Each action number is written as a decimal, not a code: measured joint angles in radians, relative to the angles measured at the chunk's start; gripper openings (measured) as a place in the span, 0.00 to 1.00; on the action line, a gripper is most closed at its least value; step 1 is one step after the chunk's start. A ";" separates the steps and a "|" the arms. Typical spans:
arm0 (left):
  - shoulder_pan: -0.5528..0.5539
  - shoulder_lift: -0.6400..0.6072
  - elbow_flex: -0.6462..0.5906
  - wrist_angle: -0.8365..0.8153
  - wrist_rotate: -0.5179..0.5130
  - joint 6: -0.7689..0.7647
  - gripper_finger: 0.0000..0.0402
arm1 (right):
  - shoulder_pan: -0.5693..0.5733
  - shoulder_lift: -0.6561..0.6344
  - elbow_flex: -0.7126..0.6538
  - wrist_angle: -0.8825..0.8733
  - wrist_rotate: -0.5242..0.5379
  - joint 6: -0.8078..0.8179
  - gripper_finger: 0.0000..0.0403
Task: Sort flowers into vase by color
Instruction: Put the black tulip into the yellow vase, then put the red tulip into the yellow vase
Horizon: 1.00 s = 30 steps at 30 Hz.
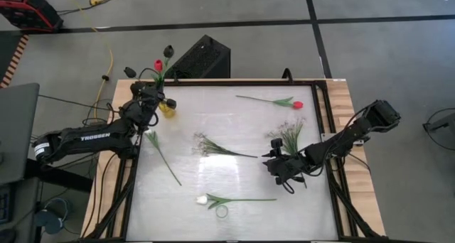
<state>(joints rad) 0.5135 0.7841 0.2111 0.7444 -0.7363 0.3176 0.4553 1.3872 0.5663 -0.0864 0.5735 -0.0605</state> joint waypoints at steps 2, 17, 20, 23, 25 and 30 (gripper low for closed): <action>-0.018 0.000 0.000 -0.001 -0.025 0.022 0.00 | 0.000 0.000 0.000 0.000 0.000 0.000 0.40; -0.193 0.000 0.000 -0.165 -0.230 0.037 0.40 | 0.000 -0.007 0.000 -0.010 -0.001 -0.004 0.40; -0.241 0.000 0.000 -0.180 -0.267 0.037 0.46 | 0.000 -0.039 0.000 -0.015 -0.004 -0.002 0.40; -0.297 0.000 0.000 -0.180 -0.284 0.032 0.49 | -0.007 -0.090 0.000 -0.030 -0.040 0.001 0.40; -0.340 0.000 0.000 -0.181 -0.284 0.015 0.50 | -0.021 -0.137 0.000 -0.052 -0.073 0.009 0.40; -0.449 0.000 0.000 -0.232 -0.283 -0.103 0.51 | -0.066 -0.248 0.001 -0.097 -0.108 0.027 0.40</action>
<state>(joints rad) 0.0648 0.7845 0.2111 0.5123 -1.0198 0.2144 0.3890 1.1392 0.5671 -0.1838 0.4656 -0.0334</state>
